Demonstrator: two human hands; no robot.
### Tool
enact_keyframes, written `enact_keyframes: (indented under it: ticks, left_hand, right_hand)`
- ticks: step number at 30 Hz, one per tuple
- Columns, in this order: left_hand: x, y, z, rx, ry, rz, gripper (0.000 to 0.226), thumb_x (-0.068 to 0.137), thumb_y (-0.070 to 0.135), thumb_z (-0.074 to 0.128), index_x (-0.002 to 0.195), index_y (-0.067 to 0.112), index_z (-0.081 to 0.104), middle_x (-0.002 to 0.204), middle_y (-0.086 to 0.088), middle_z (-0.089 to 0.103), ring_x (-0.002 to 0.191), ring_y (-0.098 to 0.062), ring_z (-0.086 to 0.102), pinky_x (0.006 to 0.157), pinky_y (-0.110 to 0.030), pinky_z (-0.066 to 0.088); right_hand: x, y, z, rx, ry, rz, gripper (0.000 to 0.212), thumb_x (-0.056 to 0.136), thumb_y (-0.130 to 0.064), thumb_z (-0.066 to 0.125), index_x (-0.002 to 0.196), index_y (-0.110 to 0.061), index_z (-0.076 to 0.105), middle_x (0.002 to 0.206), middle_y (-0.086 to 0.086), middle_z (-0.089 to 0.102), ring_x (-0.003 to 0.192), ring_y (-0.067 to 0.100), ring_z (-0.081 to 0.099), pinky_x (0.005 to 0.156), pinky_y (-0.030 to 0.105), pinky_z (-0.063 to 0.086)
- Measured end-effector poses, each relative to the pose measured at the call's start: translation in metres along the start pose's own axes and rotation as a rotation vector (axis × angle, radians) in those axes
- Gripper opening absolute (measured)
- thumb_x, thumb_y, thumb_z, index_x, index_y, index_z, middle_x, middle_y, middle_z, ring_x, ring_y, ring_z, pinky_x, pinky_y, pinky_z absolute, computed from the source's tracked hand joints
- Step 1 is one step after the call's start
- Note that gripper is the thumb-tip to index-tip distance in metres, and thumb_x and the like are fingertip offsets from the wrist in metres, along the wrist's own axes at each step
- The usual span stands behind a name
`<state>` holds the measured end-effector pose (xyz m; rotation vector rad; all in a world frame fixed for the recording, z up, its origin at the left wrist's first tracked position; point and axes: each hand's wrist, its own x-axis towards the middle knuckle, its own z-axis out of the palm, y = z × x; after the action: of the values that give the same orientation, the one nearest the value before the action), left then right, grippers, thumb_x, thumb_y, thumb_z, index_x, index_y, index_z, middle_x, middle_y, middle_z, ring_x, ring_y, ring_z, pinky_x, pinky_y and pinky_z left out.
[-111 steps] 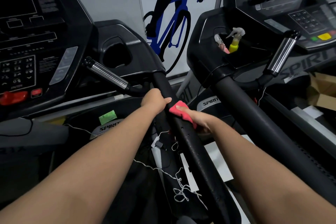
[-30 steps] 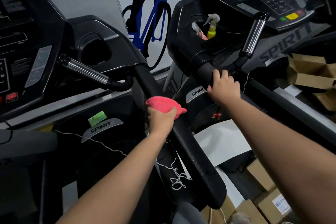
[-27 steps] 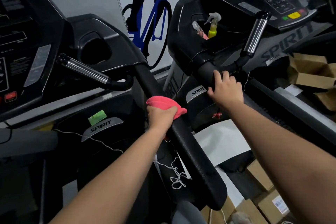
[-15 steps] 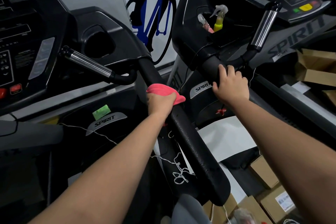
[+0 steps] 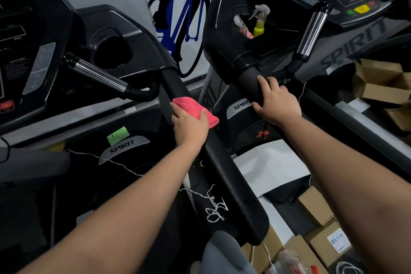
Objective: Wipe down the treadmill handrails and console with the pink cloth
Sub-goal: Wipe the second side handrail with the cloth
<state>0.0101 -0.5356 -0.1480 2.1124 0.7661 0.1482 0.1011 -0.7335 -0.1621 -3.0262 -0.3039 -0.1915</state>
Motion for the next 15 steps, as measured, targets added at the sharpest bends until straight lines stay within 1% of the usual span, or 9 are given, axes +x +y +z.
enact_keyframes:
  ticks: [2, 5, 6, 8, 10, 13, 15]
  left_hand:
    - [-0.010, -0.004, 0.003, -0.011, -0.015, 0.015, 0.088, 0.092, 0.040, 0.054, 0.152, 0.013, -0.003, 0.150, -0.019, 0.024, 0.131, -0.039, 0.039, 0.103, -0.045, 0.036]
    - [-0.039, -0.018, 0.009, -0.063, -0.087, -0.011, 0.096, 0.087, 0.040, 0.060, 0.152, 0.016, -0.006, 0.150, -0.017, 0.023, 0.132, -0.038, 0.038, 0.108, -0.048, 0.033]
    - [-0.052, -0.024, 0.012, -0.089, -0.113, -0.030, 0.099, 0.085, 0.040, 0.063, 0.152, 0.017, -0.007, 0.150, -0.016, 0.023, 0.132, -0.038, 0.036, 0.109, -0.047, 0.032]
    - [-0.071, -0.031, 0.013, -0.155, -0.148, -0.065, 0.102, 0.084, 0.037, 0.067, 0.152, 0.018, -0.007, 0.150, -0.016, 0.022, 0.133, -0.035, 0.035, 0.109, -0.040, 0.031]
    - [-0.074, -0.030, 0.014, -0.187, -0.156, -0.095, 0.103, 0.083, 0.035, 0.069, 0.152, 0.015, -0.006, 0.150, -0.017, 0.023, 0.133, -0.032, 0.035, 0.107, -0.035, 0.031]
    - [-0.051, -0.024, 0.011, -0.183, -0.143, -0.124, 0.104, 0.081, 0.038, 0.070, 0.151, 0.008, -0.002, 0.148, -0.022, 0.028, 0.133, -0.034, 0.036, 0.113, -0.039, 0.027]
    - [-0.031, -0.016, 0.007, -0.168, -0.123, -0.112, 0.103, 0.082, 0.039, 0.068, 0.150, 0.004, -0.001, 0.148, -0.022, 0.027, 0.134, -0.035, 0.035, 0.112, -0.039, 0.028]
  right_hand:
    - [0.001, 0.001, 0.001, -0.007, 0.010, -0.003, 0.076, 0.090, -0.045, 0.052, 0.151, -0.021, 0.012, 0.148, 0.008, 0.027, 0.115, 0.035, 0.047, 0.077, 0.041, 0.047]
    - [0.001, 0.000, 0.002, -0.025, 0.011, 0.002, 0.076, 0.090, -0.045, 0.051, 0.151, -0.021, 0.012, 0.147, 0.008, 0.028, 0.114, 0.034, 0.047, 0.072, 0.039, 0.045]
    - [0.001, -0.001, 0.003, -0.032, 0.009, 0.004, 0.076, 0.090, -0.046, 0.051, 0.151, -0.021, 0.011, 0.146, 0.008, 0.028, 0.113, 0.034, 0.047, 0.070, 0.038, 0.044]
    - [0.001, -0.002, 0.004, -0.045, 0.013, 0.005, 0.077, 0.090, -0.046, 0.050, 0.151, -0.021, 0.010, 0.146, 0.008, 0.028, 0.112, 0.034, 0.047, 0.070, 0.038, 0.044]
    - [0.002, -0.002, 0.003, -0.052, 0.015, 0.007, 0.077, 0.090, -0.046, 0.050, 0.151, -0.021, 0.010, 0.145, 0.008, 0.028, 0.112, 0.035, 0.047, 0.070, 0.039, 0.045]
    - [0.001, -0.003, 0.003, -0.060, 0.008, 0.016, 0.077, 0.091, -0.047, 0.049, 0.151, -0.021, 0.009, 0.146, 0.008, 0.027, 0.112, 0.034, 0.047, 0.072, 0.039, 0.045]
    - [-0.001, -0.003, 0.003, -0.069, 0.014, 0.016, 0.076, 0.091, -0.047, 0.048, 0.151, -0.021, 0.008, 0.148, 0.008, 0.026, 0.113, 0.035, 0.047, 0.075, 0.041, 0.046]
